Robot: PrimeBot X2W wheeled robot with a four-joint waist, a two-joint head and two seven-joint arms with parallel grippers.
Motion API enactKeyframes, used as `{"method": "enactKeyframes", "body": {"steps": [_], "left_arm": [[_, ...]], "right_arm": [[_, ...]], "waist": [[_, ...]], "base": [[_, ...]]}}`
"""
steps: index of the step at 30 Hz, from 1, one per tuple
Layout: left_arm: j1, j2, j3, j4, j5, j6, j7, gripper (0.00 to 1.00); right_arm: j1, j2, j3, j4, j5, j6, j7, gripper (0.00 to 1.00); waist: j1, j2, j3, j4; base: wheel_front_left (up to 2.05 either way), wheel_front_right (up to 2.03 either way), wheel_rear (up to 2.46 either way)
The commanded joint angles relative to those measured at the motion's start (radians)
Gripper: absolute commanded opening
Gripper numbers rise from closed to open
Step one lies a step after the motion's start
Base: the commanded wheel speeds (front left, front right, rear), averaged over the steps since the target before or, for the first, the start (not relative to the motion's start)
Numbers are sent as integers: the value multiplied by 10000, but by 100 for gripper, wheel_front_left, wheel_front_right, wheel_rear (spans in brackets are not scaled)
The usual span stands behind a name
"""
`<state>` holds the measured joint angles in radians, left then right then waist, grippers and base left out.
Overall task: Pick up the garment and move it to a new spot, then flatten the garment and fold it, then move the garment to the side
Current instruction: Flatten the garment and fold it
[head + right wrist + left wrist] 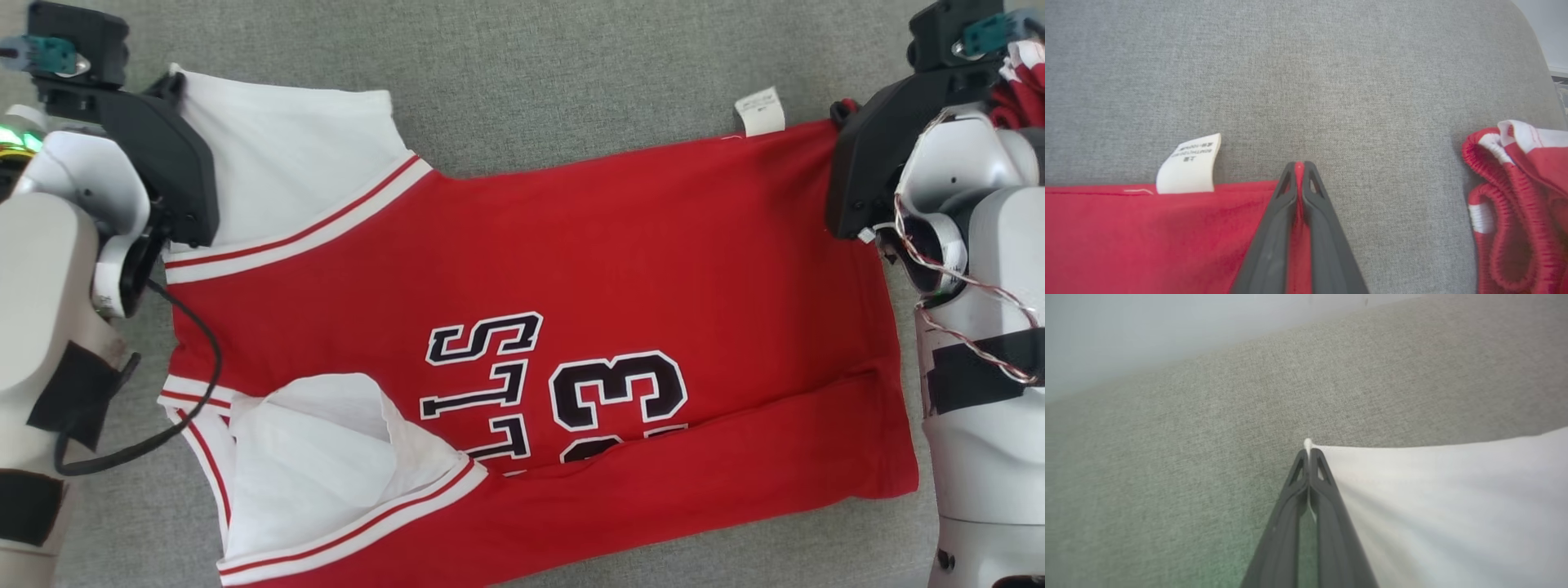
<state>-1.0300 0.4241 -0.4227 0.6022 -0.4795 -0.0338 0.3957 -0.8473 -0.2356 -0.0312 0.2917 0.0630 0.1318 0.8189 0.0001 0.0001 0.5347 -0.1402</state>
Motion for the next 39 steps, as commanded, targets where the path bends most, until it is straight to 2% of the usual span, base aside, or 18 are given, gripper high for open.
{"method": "enactKeyframes", "body": {"steps": [1,7,10,13,16,21,29,35,39], "left_arm": [[18,172,99,2,88,85,-255,0],[492,107,190,-657,-184,-288,-1421,0],[1279,-5,411,-1646,-651,-517,-2340,0],[1828,-68,624,-2176,-1095,-578,-2755,0],[2675,179,838,-3139,-1351,-590,-3112,0],[4445,425,1067,-4996,-1691,-195,-3201,0],[8040,378,1079,-7839,-2597,664,-2856,0],[10055,-41,869,-8485,-3361,1012,-2929,0],[10644,-173,775,-8316,-3619,1014,-2932,0]], "right_arm": [[146,63,-147,-23,-157,-28,-163,0],[715,328,-246,-458,186,-27,-825,0],[1494,339,-466,-1020,447,-27,-1303,0],[1943,376,-529,-1220,604,-27,-1486,0],[2547,360,-629,-1549,639,-27,-1760,0],[3499,557,-934,-2136,704,-27,-2132,0],[5194,699,-1597,-2556,620,-27,-2212,0],[5948,571,-1936,-2314,548,-27,-2286,0],[6246,612,-2121,-2271,507,-27,-2225,0]], "waist": [[-1,-1,-55,26],[-1,-1,-478,207],[-1,-1,-1011,420],[-1,-1,-1315,496],[-1,-1,-1766,569],[-1,-1,-2363,672],[-1,-1,-2724,889],[-1,-1,-2927,1207],[-1,-1,-3117,1431]], "base": [[0,0,0],[0,0,0],[0,0,0],[0,0,0],[0,0,0],[0,0,0],[0,0,0],[0,0,0],[0,0,0]]}}
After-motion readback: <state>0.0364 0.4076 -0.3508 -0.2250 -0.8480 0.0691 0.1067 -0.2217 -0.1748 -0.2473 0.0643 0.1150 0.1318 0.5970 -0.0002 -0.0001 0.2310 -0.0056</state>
